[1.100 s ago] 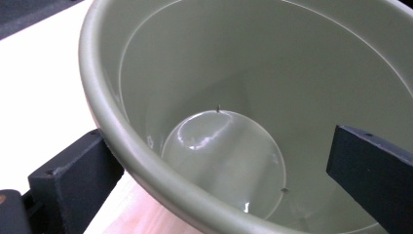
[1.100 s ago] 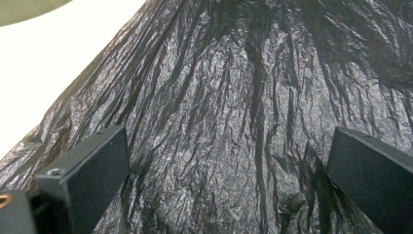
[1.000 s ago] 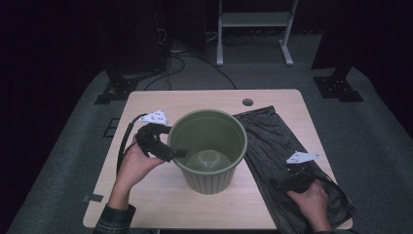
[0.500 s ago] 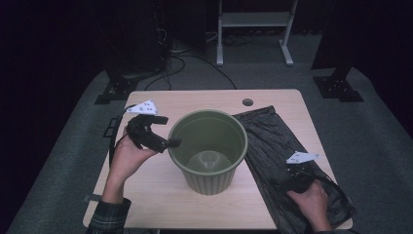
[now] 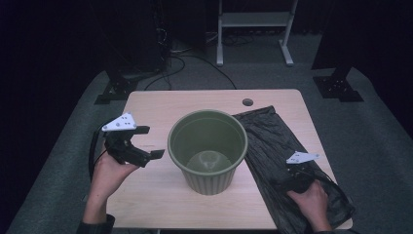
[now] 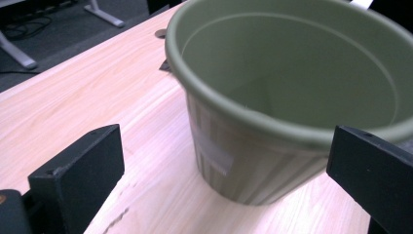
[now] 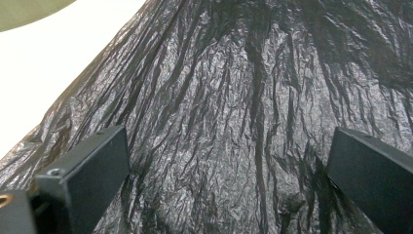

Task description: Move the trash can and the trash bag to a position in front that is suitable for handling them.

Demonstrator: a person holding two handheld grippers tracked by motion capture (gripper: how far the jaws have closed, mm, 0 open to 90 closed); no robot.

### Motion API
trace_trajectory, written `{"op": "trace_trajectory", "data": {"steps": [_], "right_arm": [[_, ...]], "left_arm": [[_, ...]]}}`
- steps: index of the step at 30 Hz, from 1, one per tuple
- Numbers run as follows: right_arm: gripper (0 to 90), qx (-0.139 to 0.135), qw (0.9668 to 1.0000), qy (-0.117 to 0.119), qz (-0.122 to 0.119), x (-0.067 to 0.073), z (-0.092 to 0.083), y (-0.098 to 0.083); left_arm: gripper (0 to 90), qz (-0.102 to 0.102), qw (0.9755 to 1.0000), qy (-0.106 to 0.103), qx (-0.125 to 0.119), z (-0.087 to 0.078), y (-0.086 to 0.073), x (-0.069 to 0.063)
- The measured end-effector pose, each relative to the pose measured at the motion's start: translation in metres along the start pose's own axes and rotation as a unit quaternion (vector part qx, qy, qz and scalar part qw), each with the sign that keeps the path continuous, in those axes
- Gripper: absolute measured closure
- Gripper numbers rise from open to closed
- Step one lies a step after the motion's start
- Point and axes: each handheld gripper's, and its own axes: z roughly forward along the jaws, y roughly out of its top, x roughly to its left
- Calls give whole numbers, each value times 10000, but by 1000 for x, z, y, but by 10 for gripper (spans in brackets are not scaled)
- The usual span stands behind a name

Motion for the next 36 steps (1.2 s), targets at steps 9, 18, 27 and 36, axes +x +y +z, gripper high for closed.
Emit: {"op": "trace_trajectory", "data": {"steps": [9, 18, 27, 36], "right_arm": [[6, 0, 10000, 1, -2, 0, 0, 0], [6, 1, 10000, 19, -19, 0, 0, 0], [5, 4, 10000, 29, -30, 0, 0, 0], [6, 5, 10000, 47, -49, 1, 0, 0]], "left_arm": [[0, -34, 10000, 81, 34, 5, -31, -11], [0, -41, 9999, 91, -21, 13, -55, -18], [0, -125, 9997, 180, -108, 28, -84, -17], [0, -148, 9993, 302, 145, 50, -105, -10]]}}
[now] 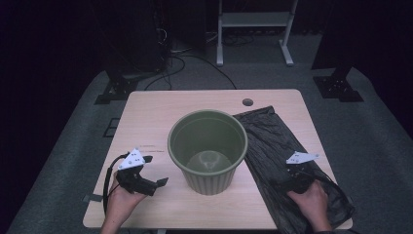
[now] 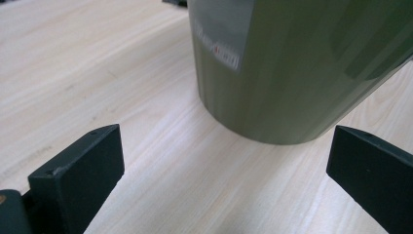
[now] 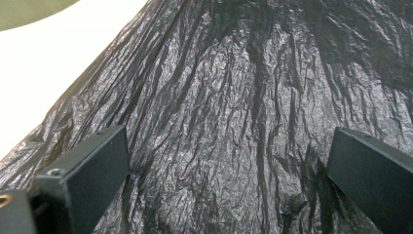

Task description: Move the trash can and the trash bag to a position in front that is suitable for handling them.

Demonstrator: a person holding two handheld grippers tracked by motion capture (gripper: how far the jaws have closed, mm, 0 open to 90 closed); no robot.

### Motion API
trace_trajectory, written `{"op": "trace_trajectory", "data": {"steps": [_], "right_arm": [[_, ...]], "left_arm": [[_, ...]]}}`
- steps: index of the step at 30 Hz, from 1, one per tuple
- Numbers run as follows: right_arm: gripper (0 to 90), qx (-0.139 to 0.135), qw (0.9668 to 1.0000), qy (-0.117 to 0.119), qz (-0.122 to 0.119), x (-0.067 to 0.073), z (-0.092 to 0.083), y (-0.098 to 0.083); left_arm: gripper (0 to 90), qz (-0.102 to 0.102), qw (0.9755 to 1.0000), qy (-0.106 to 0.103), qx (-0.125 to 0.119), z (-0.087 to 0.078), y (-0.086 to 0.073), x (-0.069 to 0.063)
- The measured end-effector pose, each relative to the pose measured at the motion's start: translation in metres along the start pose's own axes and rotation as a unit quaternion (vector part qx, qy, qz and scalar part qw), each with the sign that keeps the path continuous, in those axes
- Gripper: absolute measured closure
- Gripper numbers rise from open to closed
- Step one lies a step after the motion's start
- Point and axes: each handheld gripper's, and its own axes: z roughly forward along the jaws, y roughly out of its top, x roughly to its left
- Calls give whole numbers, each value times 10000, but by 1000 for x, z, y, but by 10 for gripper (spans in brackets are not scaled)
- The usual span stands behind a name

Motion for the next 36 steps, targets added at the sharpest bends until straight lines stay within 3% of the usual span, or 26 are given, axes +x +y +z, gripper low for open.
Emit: {"op": "trace_trajectory", "data": {"steps": [10, 16, 25, 36], "right_arm": [[6, 0, 10000, 3, -3, 0, 0, 0], [6, 1, 10000, 4, -2, 0, 0, 0], [5, 1, 10000, 7, -4, 0, 0, 0], [6, -1, 10000, 8, -18, 0, 0, 0]], "left_arm": [[0, -131, 9996, 4, 250, 20, -23, 4], [0, -63, 9987, 68, 498, 32, -33, 2], [0, 25, 9966, 114, 811, 44, -43, -1], [0, 66, 9960, 193, 866, 44, -44, -4]]}}
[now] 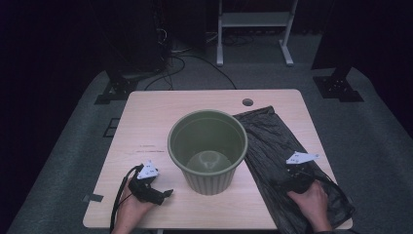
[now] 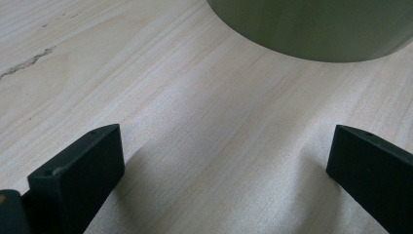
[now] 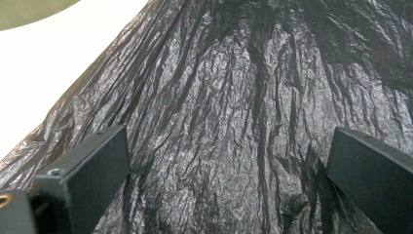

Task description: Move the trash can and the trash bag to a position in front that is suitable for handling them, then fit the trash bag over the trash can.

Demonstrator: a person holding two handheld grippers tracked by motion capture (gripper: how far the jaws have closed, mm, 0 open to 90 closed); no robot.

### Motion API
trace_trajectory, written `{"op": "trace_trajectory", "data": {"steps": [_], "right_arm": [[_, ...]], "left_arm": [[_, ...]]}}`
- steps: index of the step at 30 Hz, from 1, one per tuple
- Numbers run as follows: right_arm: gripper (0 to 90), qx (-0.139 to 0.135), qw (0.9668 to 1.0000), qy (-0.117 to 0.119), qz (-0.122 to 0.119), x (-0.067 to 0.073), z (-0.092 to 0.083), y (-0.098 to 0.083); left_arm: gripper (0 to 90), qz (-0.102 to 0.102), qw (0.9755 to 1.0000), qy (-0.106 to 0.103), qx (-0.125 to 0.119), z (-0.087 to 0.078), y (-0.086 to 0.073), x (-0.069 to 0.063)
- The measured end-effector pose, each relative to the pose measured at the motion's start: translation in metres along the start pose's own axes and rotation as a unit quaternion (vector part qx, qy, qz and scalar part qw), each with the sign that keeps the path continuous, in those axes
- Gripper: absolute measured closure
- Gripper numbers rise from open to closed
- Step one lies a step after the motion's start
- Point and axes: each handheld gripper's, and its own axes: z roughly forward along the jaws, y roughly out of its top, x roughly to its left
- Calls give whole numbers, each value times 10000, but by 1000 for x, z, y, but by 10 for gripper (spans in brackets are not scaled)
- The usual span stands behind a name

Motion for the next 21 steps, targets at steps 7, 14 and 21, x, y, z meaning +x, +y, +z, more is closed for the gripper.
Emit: {"op": "trace_trajectory", "data": {"steps": [7, 14, 21], "right_arm": [[6, -124, 9999, -8, 64, -1, -8, 2], [6, -160, 9997, -181, 91, -17, -18, 11], [6, -124, 9990, -373, 235, -42, -23, 12]], "left_arm": [[0, -11, 10000, 10, 1, 0, 0, 0], [0, -22, 10000, 21, 1, 0, 0, 0], [0, -28, 10000, 27, 2, 0, 0, 0]]}}
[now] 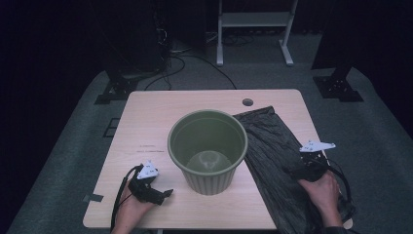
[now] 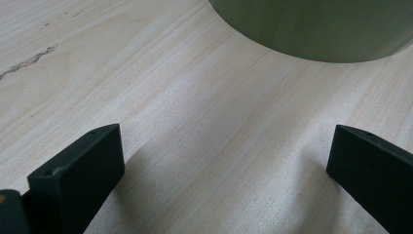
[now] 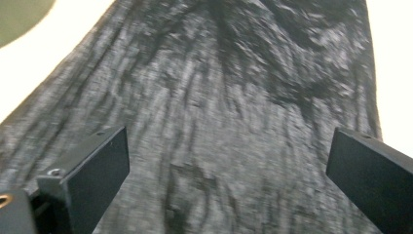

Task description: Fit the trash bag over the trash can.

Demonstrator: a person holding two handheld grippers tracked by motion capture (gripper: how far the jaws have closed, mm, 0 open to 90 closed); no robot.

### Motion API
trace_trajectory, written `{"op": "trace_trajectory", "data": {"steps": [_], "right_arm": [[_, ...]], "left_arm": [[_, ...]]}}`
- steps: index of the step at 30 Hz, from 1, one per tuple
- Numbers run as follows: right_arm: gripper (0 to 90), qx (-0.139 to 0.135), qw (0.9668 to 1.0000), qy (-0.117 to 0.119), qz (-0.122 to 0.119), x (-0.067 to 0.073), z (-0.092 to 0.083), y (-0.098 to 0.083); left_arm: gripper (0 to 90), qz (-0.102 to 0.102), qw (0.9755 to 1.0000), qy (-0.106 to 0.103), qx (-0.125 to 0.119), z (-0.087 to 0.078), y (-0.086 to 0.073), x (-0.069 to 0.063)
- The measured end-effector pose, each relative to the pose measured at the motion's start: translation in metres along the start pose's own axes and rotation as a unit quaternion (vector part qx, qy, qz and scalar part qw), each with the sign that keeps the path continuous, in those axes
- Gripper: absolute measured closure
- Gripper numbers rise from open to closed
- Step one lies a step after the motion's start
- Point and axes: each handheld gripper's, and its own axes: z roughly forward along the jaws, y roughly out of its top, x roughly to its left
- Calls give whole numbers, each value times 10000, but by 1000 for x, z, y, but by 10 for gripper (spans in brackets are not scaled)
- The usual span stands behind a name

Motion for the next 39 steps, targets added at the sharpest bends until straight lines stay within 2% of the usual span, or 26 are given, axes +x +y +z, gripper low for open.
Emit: {"op": "trace_trajectory", "data": {"steps": [7, 12, 14, 16, 19, 23, 26, 31, 39], "right_arm": [[5, 156, 9990, -262, 327, -27, 6, -10], [5, 253, 9979, -343, 486, -38, 9, -16], [0, 312, 9977, -276, 536, -39, 11, -18], [0, 317, 9978, -317, 492, -37, 12, -19], [0, 301, 9980, -234, 506, -34, 12, -17], [0, 347, 9985, -157, 391, -23, 16, -13], [0, 357, 9990, -28, 278, -13, 21, -8], [0, 303, 9988, 251, 277, 0, 26, -2], [0, 252, 9979, 531, 275, 16, 32, 5]], "left_arm": [[0, -4, 10000, 4, -4, 0, 0, 0], [0, -5, 10000, 5, -4, 0, 0, 0], [0, -5, 10000, 6, -3, 0, 0, 0], [0, -5, 10000, 6, -4, 0, 0, 0], [0, -5, 10000, 6, -2, 0, 0, 0], [0, -5, 10000, 5, -2, 0, 0, 0], [0, -5, 10000, 5, -3, 0, 0, 0], [0, -3, 10000, 3, -3, 0, 0, 0], [0, -3, 10000, 3, -2, 0, 0, 0]]}}
